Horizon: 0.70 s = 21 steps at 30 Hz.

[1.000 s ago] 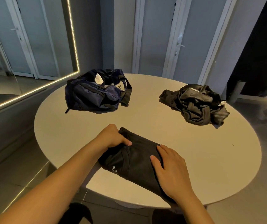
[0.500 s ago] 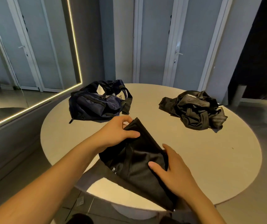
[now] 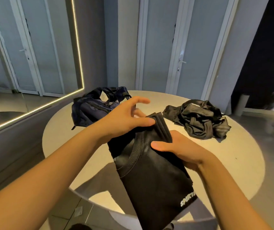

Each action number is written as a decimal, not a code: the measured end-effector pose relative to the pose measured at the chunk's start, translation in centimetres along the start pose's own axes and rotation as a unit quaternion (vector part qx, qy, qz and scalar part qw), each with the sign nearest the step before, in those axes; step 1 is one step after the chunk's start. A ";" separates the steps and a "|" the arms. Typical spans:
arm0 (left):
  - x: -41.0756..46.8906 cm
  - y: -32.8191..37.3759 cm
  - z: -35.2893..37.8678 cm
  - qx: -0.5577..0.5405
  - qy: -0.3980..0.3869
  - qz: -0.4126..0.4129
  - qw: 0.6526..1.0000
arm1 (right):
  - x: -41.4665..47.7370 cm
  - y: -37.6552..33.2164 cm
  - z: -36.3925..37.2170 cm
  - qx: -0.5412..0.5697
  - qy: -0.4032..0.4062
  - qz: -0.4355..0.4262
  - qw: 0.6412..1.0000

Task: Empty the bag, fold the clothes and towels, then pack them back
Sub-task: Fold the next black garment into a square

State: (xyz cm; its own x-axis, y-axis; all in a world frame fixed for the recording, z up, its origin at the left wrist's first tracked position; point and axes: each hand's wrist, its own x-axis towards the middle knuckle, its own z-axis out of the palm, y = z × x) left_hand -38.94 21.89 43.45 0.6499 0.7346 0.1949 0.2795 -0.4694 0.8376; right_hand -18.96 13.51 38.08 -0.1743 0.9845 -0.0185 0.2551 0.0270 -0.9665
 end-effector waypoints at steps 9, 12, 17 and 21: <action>-4.1 -7.1 2.8 -0.374 0.008 -0.229 0.899 | 2.1 1.5 0.6 0.052 0.180 0.040 0.982; -2.1 -6.0 3.0 -0.361 0.081 -0.237 0.898 | 3.7 0.9 0.1 0.076 0.205 0.043 0.975; 3.1 -4.5 -0.2 -0.280 0.136 -0.192 0.931 | 6.3 -2.2 -2.0 0.083 0.217 0.005 0.973; 5.9 -2.2 -2.8 -0.155 0.160 -0.104 0.969 | 7.6 -4.5 -4.0 0.037 0.222 -0.050 0.973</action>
State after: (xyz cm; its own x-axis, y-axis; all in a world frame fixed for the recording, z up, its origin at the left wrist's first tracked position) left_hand -37.68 28.59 44.16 0.3354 0.9353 0.1125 0.1222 -0.1616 0.9793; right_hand -17.63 21.54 43.30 0.2379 0.9555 0.1741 0.1862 0.1311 -0.9737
